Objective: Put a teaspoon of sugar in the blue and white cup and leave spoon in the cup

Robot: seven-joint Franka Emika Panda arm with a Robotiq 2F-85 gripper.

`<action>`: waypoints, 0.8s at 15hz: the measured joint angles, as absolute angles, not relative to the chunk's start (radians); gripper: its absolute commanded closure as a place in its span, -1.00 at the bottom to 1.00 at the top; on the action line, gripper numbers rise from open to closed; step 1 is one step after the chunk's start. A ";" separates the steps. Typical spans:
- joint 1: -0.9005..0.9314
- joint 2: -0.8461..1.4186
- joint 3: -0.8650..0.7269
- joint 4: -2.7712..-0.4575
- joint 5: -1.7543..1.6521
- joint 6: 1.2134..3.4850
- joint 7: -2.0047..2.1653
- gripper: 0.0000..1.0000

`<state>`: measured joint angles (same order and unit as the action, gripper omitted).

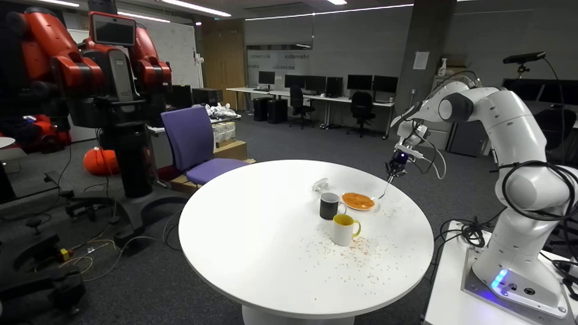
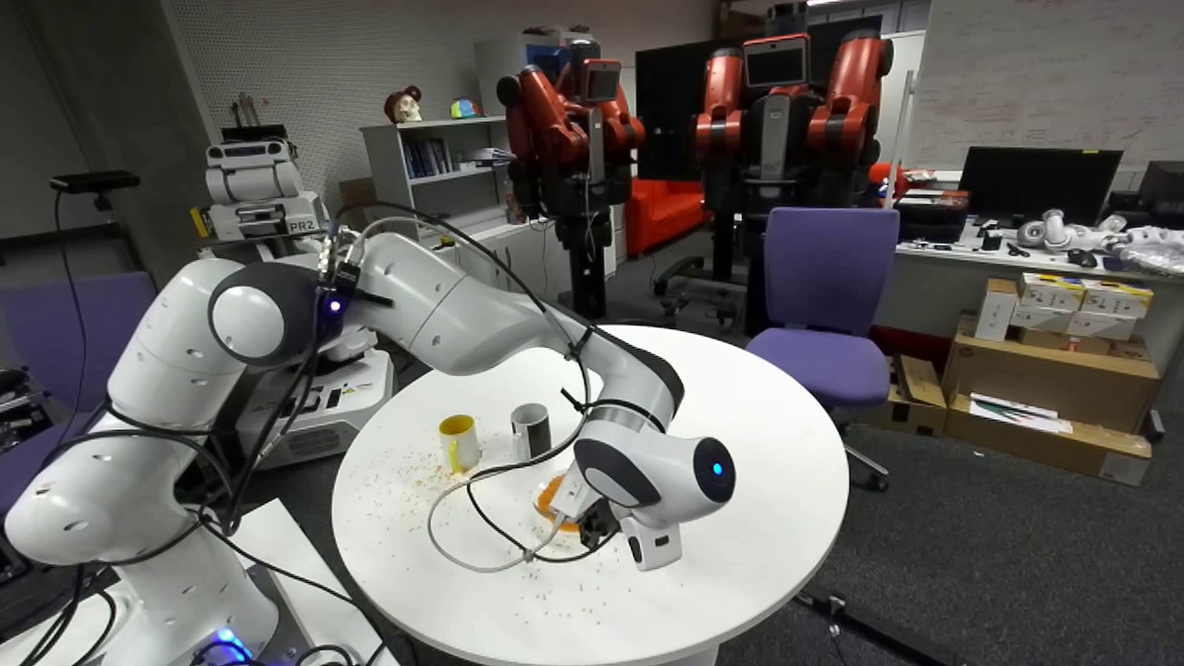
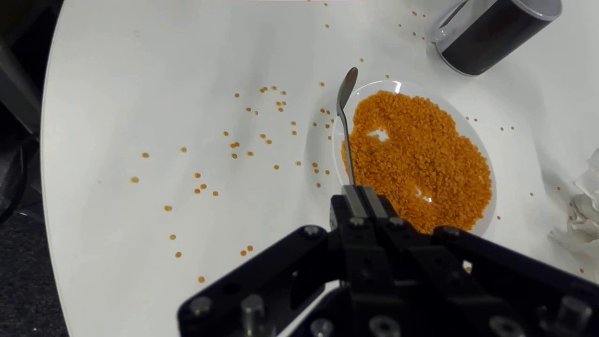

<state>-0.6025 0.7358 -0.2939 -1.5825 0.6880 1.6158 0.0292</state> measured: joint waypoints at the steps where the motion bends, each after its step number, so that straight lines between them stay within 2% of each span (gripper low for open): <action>1: -0.607 0.748 -0.294 -1.568 0.688 1.604 0.029 0.99; 12: -0.650 0.865 -0.247 -1.427 0.688 1.561 0.026 0.99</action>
<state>-0.6502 0.8648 -0.2468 -1.4271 0.6882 1.5613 0.0259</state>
